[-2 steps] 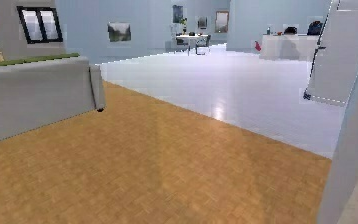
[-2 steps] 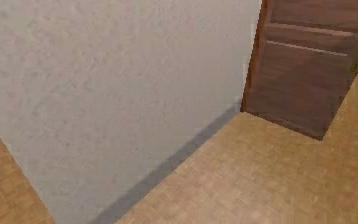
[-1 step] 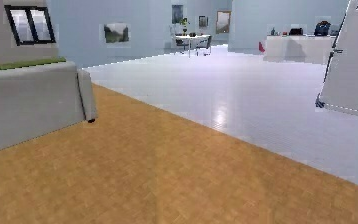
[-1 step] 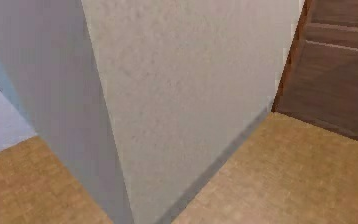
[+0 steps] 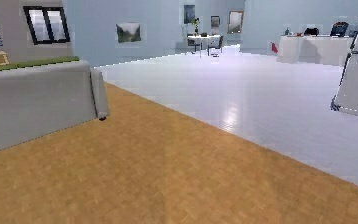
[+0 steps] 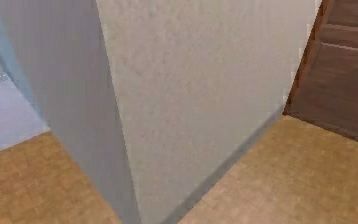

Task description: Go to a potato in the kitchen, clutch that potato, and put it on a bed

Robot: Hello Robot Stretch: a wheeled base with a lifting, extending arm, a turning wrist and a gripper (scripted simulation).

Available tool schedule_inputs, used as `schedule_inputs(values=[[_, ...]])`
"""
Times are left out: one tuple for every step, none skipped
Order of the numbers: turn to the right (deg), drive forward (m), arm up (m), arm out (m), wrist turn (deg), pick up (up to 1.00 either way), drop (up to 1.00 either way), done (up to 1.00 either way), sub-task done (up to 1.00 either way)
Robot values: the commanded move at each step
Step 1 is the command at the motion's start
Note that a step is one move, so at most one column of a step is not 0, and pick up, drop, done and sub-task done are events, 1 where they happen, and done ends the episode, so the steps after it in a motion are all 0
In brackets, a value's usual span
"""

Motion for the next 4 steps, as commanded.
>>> schedule_inputs(values=[[0.0, 0.25, 0.00, 0.00, 0.0, 0.00, 0.00, 0.00, 0.00], [30.0, 0.00, 0.00, 0.00, 0.0, 0.00, 0.00, 0.00, 0.00], [0.0, 1.00, 0.00, 0.00, 0.0, 0.00, 0.00, 0.00, 0.00], [0.0, 1.00, 0.00, 0.00, 0.0, 0.00, 0.00, 0.00, 0.00]])
